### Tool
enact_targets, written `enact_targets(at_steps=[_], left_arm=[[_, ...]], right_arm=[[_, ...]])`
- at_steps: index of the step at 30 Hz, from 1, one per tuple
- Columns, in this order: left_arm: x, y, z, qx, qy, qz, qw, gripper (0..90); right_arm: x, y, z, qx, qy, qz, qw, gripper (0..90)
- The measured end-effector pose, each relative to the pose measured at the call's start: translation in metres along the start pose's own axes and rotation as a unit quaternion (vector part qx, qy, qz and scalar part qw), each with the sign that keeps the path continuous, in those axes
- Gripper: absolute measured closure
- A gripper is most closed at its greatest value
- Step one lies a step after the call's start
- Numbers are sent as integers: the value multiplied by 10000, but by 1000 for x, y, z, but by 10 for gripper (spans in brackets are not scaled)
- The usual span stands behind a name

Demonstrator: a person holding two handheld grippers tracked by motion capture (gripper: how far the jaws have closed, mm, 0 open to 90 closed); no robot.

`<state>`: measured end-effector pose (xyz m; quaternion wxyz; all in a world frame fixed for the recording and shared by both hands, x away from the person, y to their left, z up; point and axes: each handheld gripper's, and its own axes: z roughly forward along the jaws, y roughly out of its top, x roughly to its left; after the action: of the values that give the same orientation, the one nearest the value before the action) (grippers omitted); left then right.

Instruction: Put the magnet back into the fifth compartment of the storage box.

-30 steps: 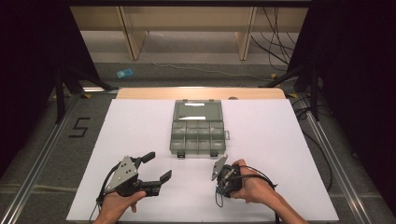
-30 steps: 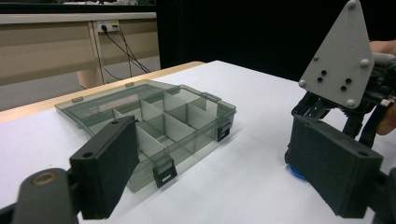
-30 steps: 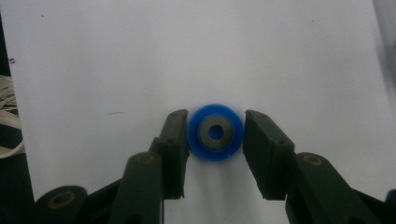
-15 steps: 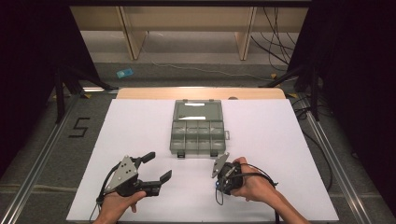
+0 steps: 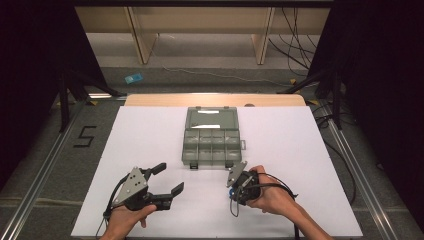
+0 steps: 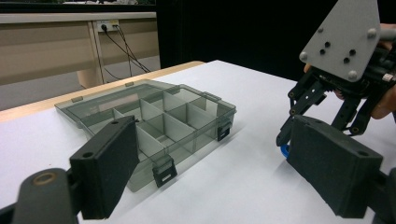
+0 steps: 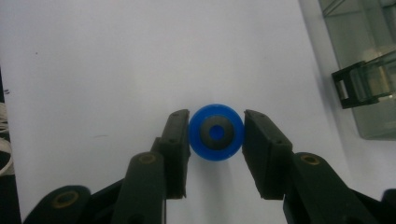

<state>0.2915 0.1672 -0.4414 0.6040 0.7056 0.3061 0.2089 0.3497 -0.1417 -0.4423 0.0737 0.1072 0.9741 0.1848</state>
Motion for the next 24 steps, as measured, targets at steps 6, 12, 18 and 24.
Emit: enact_targets(at_steps=[6,12,18,24], left_arm=[[0,0,0,0,5,-1,10000,159],[0,0,0,-1,5,5,10000,159],[0,0,0,-7,2,5,10000,159],[0,0,0,-9,1,5,10000,159]], right_arm=[[-2,5,-2,-149,-70,-27,9999,622],[-5,10,-3,-251,-150,-68,9995,622],[-9,15,-6,-320,-182,-120,9992,622],[-12,19,-8,-483,-312,-130,9983,622]])
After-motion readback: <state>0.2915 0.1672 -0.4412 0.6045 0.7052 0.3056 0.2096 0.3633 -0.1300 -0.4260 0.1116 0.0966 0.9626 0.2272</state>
